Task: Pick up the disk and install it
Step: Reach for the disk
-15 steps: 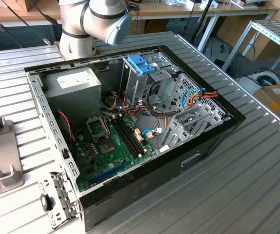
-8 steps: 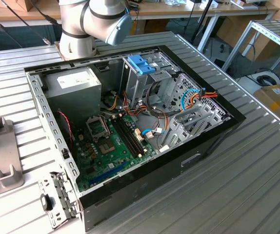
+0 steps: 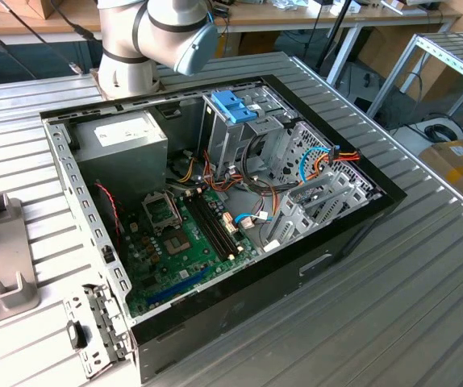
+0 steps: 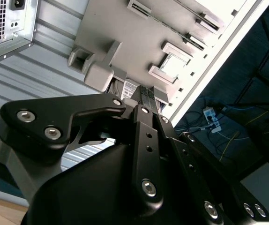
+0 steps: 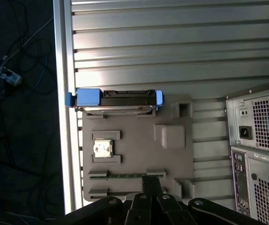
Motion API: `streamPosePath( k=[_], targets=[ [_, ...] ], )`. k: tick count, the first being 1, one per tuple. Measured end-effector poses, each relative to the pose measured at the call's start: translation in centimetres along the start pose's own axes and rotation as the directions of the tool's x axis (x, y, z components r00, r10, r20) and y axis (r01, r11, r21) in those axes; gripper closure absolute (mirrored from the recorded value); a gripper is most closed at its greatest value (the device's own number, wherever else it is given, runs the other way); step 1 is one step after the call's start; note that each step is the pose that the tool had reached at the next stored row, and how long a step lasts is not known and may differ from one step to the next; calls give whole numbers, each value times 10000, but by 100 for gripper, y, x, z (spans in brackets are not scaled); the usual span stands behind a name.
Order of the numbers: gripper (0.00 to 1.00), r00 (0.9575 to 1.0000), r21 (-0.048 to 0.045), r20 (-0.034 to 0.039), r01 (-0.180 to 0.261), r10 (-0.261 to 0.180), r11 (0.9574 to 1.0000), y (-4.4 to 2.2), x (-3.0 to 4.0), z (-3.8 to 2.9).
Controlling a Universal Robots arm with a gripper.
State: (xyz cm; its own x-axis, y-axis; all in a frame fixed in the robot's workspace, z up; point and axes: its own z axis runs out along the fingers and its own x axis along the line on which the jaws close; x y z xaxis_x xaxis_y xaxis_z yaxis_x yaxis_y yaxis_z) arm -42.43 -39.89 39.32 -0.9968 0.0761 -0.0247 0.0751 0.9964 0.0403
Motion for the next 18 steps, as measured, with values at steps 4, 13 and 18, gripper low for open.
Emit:
streamPosePath(
  k=[4, 13, 18],
  targets=[
    [90, 10000, 0, 0, 0, 0, 10000, -1, 11, 0],
    [90, 10000, 0, 1, 0, 0, 10000, -3, 39, 0],
    [90, 10000, -1, 1, 0, 0, 10000, -4, 57, 0]
  ],
)
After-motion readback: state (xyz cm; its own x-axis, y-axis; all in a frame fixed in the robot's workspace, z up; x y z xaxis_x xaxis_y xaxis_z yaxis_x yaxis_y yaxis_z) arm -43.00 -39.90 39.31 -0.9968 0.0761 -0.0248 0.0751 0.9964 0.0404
